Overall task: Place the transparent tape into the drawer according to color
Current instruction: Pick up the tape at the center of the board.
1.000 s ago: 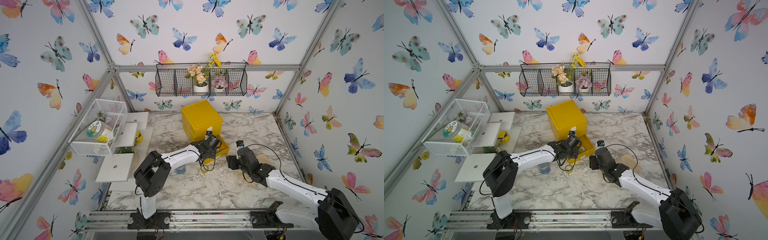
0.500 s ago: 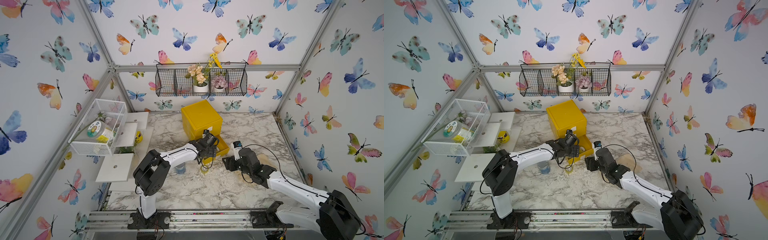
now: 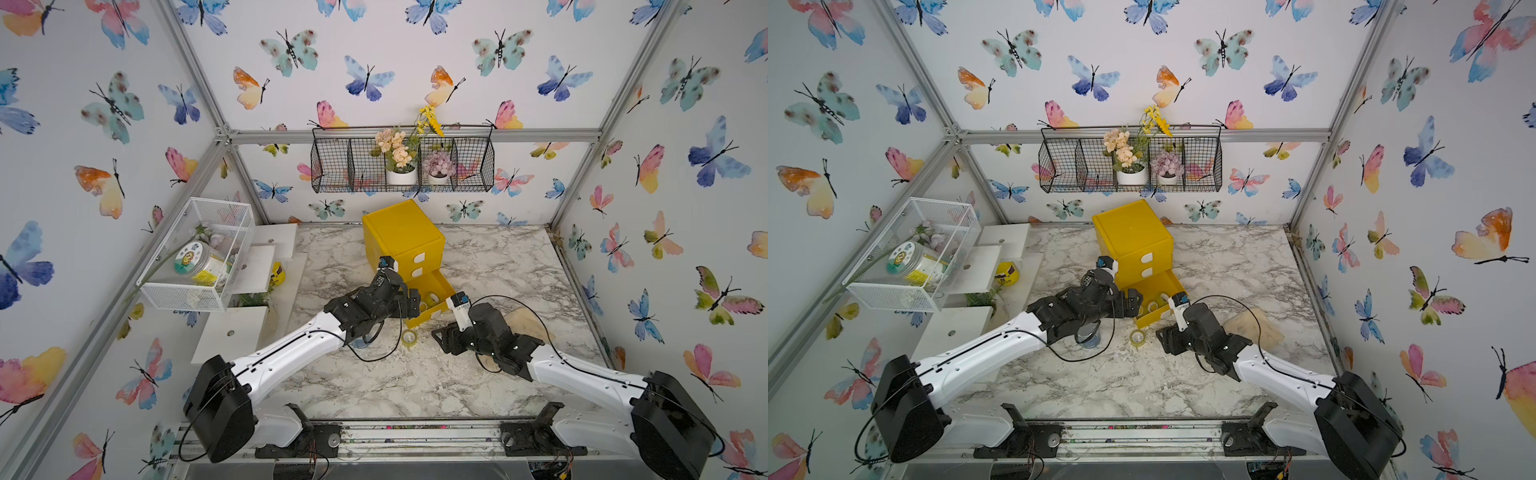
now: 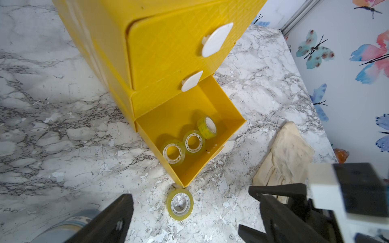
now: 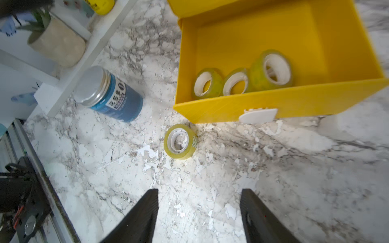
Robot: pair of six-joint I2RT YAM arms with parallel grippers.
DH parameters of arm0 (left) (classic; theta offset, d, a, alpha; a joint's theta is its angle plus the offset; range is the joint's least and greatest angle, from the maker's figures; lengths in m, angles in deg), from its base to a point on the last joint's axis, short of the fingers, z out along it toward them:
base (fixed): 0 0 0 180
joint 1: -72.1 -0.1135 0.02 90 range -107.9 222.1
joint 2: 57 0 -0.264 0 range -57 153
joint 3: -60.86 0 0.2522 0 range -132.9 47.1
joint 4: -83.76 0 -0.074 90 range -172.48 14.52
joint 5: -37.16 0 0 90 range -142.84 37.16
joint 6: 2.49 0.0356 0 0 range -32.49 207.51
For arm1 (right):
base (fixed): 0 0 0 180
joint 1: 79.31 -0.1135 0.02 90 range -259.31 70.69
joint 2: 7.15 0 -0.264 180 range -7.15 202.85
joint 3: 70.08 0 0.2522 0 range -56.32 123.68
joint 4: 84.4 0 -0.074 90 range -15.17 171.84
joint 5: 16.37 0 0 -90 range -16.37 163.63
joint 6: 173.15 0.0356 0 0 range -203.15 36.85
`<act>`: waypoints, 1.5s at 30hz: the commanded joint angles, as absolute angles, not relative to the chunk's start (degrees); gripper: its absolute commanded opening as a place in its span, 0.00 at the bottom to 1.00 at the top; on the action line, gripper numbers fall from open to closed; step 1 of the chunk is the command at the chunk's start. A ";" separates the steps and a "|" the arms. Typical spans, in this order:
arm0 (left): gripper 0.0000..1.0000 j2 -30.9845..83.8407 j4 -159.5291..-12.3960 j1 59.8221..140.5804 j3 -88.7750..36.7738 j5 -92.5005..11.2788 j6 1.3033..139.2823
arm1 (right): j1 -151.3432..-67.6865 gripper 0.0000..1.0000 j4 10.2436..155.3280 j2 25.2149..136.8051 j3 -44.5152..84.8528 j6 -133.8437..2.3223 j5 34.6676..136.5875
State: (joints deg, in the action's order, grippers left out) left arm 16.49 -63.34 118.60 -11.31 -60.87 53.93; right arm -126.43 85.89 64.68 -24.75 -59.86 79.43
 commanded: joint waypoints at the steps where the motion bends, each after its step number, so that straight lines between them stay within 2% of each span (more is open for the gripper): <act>1: 0.99 11.17 -59.84 118.61 -8.23 -60.35 53.71 | -129.94 0.67 87.35 69.07 -22.77 -60.35 77.99; 7: 0.99 3.23 -54.99 118.61 -3.09 -62.75 53.30 | -132.99 0.68 88.29 77.75 -18.57 -59.74 74.05; 14: 0.99 -4.43 -55.81 118.63 3.15 -65.04 50.52 | -133.80 0.69 86.84 86.01 -12.20 -59.20 69.71; 32: 0.99 -4.66 -55.68 118.61 4.69 -66.42 50.17 | -138.61 0.66 77.25 99.81 -0.90 -59.04 62.37; 37: 0.99 -4.79 -55.58 118.63 4.87 -66.63 50.07 | -139.58 0.62 74.22 101.21 0.64 -59.20 60.50; 40: 0.99 -4.71 -55.59 118.61 5.09 -66.81 49.98 | -139.85 0.55 74.35 101.26 0.73 -59.88 61.46; 45: 0.99 -4.31 -55.54 118.64 4.89 -67.02 50.07 | -139.96 0.47 78.34 97.31 -1.34 -61.41 68.78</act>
State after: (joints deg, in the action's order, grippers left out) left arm -4.58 -55.74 118.60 4.58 -64.11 50.13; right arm -139.34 79.70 98.91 0.34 -60.56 62.97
